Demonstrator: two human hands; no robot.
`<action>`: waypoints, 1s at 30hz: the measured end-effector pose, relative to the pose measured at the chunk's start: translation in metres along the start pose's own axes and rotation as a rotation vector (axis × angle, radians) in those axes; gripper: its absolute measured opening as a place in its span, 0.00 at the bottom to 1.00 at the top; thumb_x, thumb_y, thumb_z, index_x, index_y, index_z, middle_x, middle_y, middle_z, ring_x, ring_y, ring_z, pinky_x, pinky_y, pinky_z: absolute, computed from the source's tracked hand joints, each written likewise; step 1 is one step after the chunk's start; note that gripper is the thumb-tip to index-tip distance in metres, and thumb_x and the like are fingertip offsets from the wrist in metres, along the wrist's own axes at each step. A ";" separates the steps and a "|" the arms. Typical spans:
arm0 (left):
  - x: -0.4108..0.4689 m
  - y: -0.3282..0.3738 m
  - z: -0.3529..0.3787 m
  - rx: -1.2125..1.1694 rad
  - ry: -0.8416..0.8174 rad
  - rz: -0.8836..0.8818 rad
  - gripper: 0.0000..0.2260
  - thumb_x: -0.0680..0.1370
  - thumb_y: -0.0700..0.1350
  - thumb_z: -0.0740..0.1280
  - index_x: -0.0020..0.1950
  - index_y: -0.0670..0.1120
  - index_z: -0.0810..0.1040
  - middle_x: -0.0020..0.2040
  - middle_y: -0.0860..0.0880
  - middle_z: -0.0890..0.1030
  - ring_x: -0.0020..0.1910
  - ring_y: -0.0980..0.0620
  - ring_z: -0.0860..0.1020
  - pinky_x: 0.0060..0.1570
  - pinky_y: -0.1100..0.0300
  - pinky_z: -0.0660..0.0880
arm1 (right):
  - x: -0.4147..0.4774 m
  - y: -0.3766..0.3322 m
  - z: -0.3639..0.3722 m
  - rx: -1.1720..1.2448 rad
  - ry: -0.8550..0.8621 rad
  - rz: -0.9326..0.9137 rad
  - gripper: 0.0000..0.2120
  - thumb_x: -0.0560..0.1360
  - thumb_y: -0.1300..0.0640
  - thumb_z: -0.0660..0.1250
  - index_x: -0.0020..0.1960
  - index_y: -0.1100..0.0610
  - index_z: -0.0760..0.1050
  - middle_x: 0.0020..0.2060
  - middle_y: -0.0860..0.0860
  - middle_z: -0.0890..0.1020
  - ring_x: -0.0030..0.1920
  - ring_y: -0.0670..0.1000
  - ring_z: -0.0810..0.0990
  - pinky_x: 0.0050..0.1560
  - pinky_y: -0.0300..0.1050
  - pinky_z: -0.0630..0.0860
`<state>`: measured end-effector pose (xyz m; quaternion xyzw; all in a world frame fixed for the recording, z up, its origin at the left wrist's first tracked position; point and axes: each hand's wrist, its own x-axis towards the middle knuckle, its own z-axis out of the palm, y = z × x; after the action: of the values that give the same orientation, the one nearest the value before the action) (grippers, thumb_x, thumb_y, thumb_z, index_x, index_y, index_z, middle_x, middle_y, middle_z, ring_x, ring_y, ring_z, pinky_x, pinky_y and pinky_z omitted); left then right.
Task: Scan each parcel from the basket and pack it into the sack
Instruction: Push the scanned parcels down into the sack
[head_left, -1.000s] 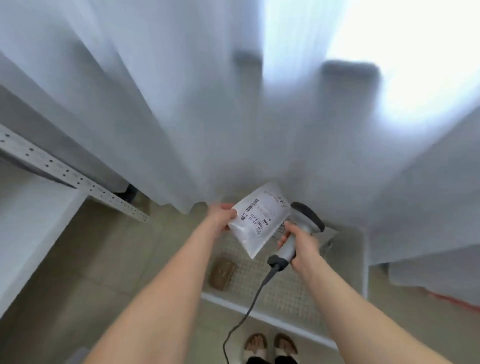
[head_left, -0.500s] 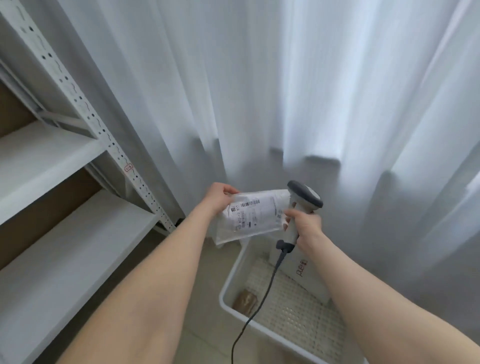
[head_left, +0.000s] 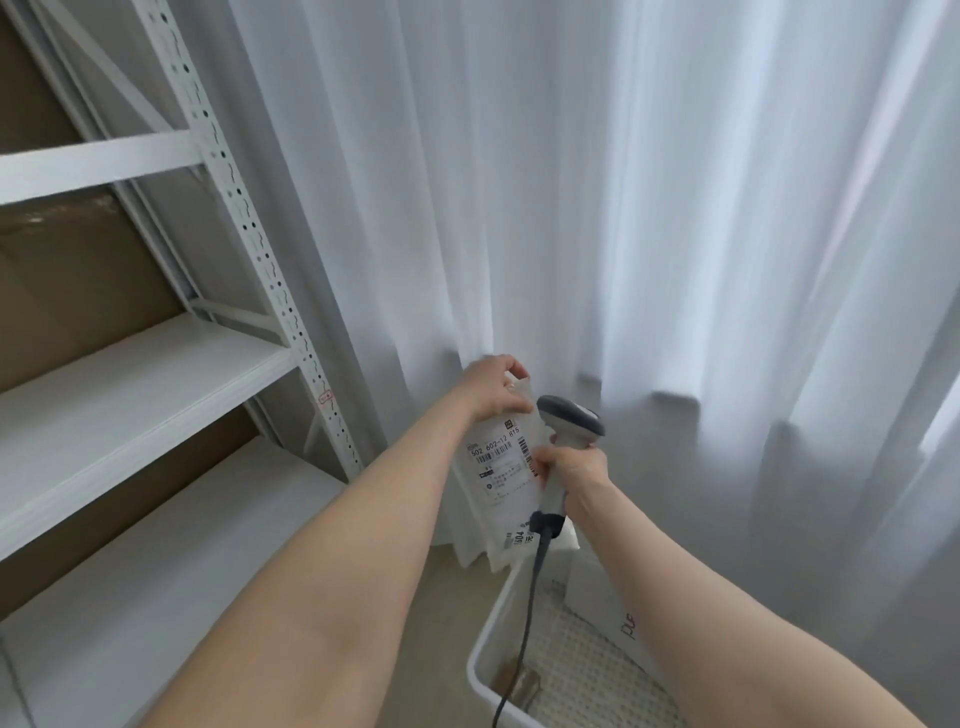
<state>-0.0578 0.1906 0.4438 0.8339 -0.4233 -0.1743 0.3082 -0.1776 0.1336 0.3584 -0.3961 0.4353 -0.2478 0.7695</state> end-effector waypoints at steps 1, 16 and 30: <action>-0.001 -0.001 -0.005 0.025 0.047 0.003 0.17 0.69 0.43 0.75 0.56 0.47 0.77 0.36 0.54 0.75 0.40 0.53 0.76 0.42 0.62 0.70 | -0.001 -0.001 0.005 0.008 0.017 0.000 0.12 0.67 0.76 0.68 0.41 0.60 0.74 0.29 0.56 0.76 0.27 0.53 0.74 0.32 0.45 0.75; -0.041 -0.084 -0.013 -0.609 -0.185 -0.421 0.19 0.70 0.39 0.76 0.59 0.43 0.78 0.51 0.46 0.83 0.44 0.50 0.82 0.46 0.53 0.80 | -0.013 -0.008 0.051 0.210 0.074 0.084 0.07 0.70 0.74 0.66 0.41 0.63 0.72 0.29 0.57 0.77 0.25 0.49 0.73 0.24 0.40 0.74; -0.042 -0.087 -0.021 -0.667 -0.163 -0.452 0.17 0.72 0.35 0.72 0.60 0.39 0.76 0.57 0.40 0.81 0.53 0.42 0.81 0.51 0.47 0.78 | -0.012 -0.007 0.052 0.125 0.130 0.034 0.09 0.67 0.75 0.65 0.39 0.63 0.72 0.28 0.58 0.76 0.20 0.50 0.73 0.25 0.41 0.76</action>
<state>-0.0180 0.2715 0.4032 0.7437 -0.1728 -0.4310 0.4809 -0.1390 0.1583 0.3856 -0.3231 0.4746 -0.2862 0.7671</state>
